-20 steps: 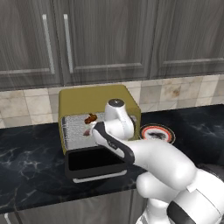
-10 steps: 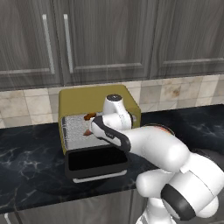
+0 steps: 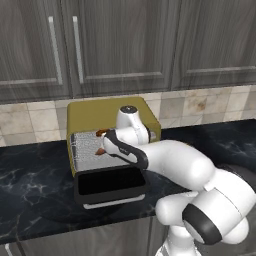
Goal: Open the toaster oven door. Place the baguette on the bottom rack in the toaster oven and place the chicken drumstick on the top rack.
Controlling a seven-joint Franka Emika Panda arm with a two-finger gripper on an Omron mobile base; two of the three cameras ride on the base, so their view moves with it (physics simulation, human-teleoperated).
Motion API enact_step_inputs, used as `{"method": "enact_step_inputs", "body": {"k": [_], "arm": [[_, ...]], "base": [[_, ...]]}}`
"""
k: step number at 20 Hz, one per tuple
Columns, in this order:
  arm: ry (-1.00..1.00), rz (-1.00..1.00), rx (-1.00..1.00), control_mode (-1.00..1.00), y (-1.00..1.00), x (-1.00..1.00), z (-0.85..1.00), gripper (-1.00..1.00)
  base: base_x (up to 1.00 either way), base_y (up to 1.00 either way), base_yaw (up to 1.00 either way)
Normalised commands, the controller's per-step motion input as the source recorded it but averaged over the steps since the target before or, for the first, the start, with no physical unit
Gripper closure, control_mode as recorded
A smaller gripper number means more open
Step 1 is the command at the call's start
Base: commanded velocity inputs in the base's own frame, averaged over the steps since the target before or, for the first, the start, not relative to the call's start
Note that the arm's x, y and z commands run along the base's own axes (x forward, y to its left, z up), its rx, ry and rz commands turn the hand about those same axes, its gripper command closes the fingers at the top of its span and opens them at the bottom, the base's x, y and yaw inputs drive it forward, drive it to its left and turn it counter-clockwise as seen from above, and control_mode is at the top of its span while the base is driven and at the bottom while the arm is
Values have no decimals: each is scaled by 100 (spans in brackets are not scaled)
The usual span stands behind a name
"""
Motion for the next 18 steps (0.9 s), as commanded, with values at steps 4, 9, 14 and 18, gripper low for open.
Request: {"method": "enact_step_inputs", "body": {"k": [4,9,14,18], "arm": [[0,0,0,-100,1,-19,0,-100],[0,2,0,-100,1,-42,0,-100],[0,8,0,-100,0,-56,1,-100],[0,21,0,-100,0,-61,11,-100]], "base": [[0,0,0],[0,0,0],[0,0,0],[0,0,0]]}}
